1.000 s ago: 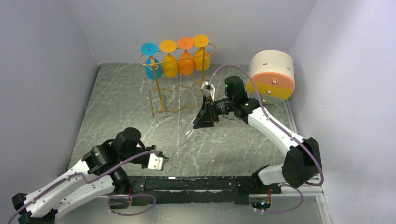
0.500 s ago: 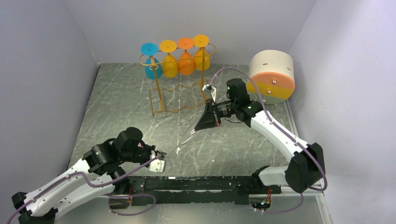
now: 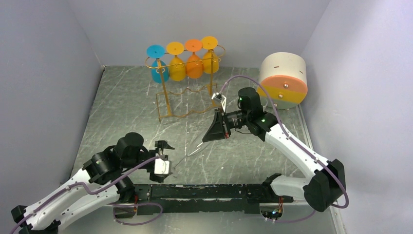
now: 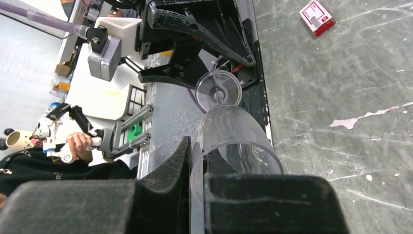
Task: Take the wine glass off the wine glass rack
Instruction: Place the wine glass at the center of the board.
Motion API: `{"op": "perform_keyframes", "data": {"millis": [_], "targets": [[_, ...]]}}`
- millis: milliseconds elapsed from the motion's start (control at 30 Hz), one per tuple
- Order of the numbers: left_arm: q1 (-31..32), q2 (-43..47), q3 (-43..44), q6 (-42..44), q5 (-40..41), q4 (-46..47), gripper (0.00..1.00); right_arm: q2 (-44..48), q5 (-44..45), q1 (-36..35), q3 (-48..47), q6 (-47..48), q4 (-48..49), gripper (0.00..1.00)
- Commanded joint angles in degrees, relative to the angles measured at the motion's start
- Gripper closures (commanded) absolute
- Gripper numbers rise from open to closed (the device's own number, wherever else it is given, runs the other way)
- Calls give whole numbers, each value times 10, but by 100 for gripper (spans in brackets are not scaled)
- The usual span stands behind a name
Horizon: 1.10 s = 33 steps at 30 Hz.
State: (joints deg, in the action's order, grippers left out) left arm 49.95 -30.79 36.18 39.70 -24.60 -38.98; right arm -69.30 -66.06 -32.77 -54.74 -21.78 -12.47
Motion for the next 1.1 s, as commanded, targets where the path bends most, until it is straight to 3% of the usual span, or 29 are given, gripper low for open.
{"op": "perform_keyframes", "data": {"millis": [0,133,267,433,533,633,867,1067], "targets": [[-3,11,21,-60,-107,99,1,27,58,-10,6,11,-7,100],[-3,9,25,-72,-141,81,1,52,126,-10,2,27,-35,100],[-3,22,19,-89,-120,79,1,65,179,-10,4,26,-46,100],[-3,54,-6,-84,-112,82,1,76,170,-9,4,39,-51,100],[-3,61,-15,-117,-66,98,1,77,191,-10,-7,34,-66,100],[-3,63,-16,-170,-36,135,1,80,268,-10,-23,43,-124,100],[-3,80,-32,-363,145,233,1,107,344,-11,-23,45,-167,100],[-3,87,-10,-497,355,171,1,90,557,-15,-98,46,-325,100]]}}
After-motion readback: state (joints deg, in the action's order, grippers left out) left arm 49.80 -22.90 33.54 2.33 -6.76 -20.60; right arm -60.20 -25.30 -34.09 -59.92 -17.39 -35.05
